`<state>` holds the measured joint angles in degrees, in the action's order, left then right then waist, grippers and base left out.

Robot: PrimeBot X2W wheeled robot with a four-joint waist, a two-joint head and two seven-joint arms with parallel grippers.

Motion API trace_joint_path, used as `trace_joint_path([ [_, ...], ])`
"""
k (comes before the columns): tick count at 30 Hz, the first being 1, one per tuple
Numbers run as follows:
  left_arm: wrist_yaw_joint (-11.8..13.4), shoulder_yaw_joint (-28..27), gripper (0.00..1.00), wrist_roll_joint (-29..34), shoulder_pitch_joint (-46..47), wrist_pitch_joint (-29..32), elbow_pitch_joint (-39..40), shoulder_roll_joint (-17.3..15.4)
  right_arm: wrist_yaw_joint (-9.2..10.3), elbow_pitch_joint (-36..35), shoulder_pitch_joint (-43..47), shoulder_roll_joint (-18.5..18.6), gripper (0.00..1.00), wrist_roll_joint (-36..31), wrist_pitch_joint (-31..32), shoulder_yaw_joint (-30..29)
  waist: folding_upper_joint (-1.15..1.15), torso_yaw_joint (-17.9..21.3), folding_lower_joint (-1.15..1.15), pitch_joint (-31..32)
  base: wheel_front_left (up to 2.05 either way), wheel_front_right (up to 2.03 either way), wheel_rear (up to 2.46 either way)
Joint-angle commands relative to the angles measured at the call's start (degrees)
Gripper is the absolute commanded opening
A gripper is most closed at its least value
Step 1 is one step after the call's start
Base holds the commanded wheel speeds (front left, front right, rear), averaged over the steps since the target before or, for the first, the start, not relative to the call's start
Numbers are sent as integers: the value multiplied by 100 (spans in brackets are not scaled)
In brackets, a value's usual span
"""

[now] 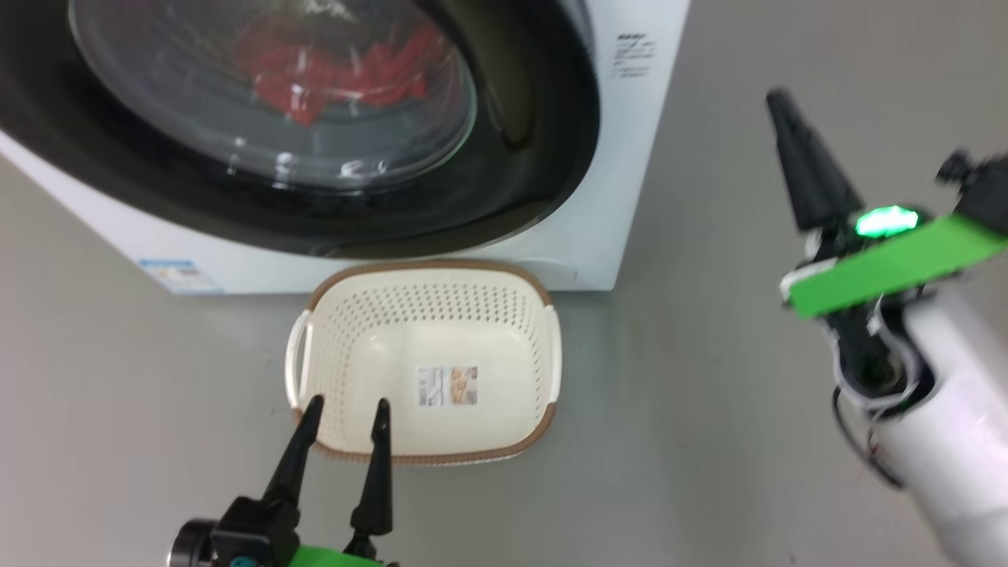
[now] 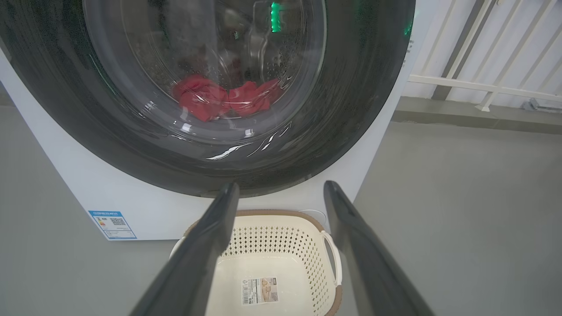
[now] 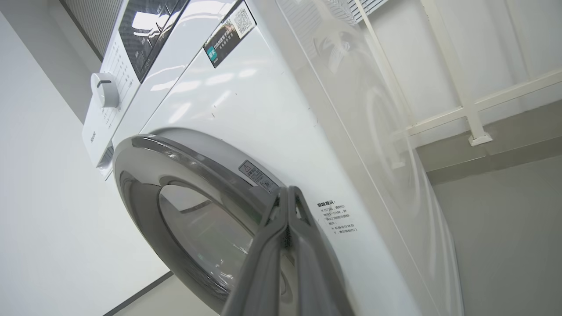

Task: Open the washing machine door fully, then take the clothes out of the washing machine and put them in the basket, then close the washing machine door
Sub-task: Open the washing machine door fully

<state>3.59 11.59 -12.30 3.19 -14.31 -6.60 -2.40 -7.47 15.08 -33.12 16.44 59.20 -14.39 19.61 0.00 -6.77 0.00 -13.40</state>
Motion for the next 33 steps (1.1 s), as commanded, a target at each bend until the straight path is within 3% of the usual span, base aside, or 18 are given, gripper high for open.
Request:
trace_joint_path([
  [1,57,-102,100,-68,201,-69,149,-48,-2,-125,-249,150,0,271,51,197,0,-261,0,-284,0,0,0],
  [8,181,246,100,-220,480,-69,171,-48,-2,-322,-1208,784,0,1898,1005,745,0,-551,0,-742,0,0,0],
  [19,250,503,100,-378,860,-69,184,-48,-2,-588,-2093,1276,0,3367,2526,606,0,-771,0,-1237,0,0,0],
  [27,280,650,100,-481,1006,-69,96,-48,-2,218,-2635,1189,0,4458,3919,295,0,-912,0,-1441,0,0,0],
  [33,314,782,100,-571,1083,-69,107,-48,-2,631,-2956,1042,0,4659,4453,235,0,-1007,0,-1570,0,0,0],
])
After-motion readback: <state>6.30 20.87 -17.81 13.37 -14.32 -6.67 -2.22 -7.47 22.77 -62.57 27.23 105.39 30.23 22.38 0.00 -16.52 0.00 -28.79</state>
